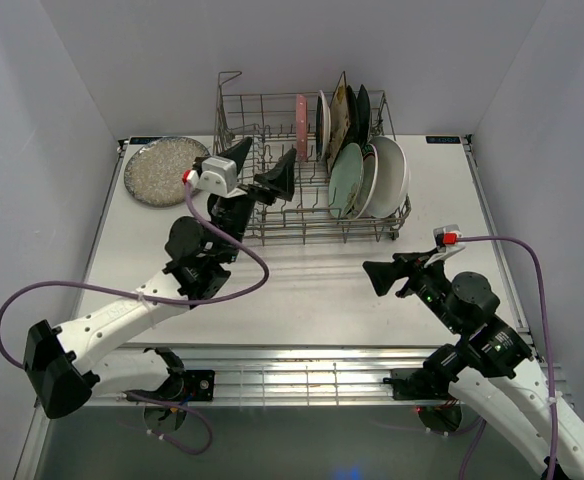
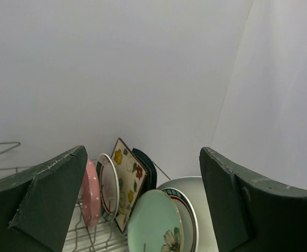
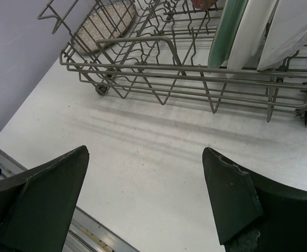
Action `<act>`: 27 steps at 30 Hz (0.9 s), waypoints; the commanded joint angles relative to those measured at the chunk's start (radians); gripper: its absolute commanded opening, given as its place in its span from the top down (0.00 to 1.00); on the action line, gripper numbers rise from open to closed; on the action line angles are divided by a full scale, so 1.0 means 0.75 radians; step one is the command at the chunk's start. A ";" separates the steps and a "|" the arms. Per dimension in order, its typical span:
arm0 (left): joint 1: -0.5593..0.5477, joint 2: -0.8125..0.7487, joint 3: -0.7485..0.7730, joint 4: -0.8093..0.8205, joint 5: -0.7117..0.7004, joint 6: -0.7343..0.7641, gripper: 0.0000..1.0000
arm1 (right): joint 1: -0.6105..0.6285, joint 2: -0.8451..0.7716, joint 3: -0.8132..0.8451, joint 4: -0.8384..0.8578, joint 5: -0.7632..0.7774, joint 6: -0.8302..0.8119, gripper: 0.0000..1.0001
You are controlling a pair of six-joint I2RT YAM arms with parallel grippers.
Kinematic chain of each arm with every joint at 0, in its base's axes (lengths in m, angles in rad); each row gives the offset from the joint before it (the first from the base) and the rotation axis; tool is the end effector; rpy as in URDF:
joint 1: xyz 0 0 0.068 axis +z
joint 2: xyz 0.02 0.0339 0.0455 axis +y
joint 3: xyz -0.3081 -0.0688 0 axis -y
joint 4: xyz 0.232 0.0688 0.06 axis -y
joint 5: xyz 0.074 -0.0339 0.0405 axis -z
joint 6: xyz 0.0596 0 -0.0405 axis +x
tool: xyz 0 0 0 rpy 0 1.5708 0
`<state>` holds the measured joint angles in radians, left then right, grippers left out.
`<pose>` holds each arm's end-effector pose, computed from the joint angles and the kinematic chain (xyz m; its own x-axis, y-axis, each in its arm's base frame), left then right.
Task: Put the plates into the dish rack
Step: Pick up the plate from the corner of the board.
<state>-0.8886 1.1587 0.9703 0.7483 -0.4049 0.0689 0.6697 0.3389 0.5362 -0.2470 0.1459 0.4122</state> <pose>0.1726 -0.1752 0.4797 0.3687 -0.3535 -0.8597 0.4787 0.8650 -0.1504 0.0665 0.0416 0.3136 -0.2361 0.3186 -0.9180 -0.4428 0.8056 0.3935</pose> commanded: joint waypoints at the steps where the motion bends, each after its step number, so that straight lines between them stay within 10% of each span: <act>1: -0.006 -0.097 -0.052 0.027 -0.018 0.104 0.02 | 0.005 0.008 0.071 0.002 -0.019 0.001 0.06; 7: -0.006 -0.213 -0.146 0.023 -0.106 0.223 0.02 | 0.005 0.006 0.079 -0.014 -0.019 0.003 0.06; 12: -0.006 -0.289 -0.185 0.005 -0.155 0.415 0.21 | 0.005 0.008 0.083 -0.027 -0.023 0.001 0.06; 15: -0.006 -0.326 -0.208 0.005 -0.198 0.491 0.03 | 0.005 0.010 0.081 -0.024 -0.031 0.005 0.06; 27: -0.003 -0.575 -0.414 0.025 -0.221 0.681 0.02 | 0.005 -0.010 0.046 -0.010 -0.047 0.013 0.06</act>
<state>-0.8886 0.7719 0.6926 0.7639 -0.5652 0.5114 0.6697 0.3420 0.5541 -0.2886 0.1238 0.4160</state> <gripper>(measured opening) 0.979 0.940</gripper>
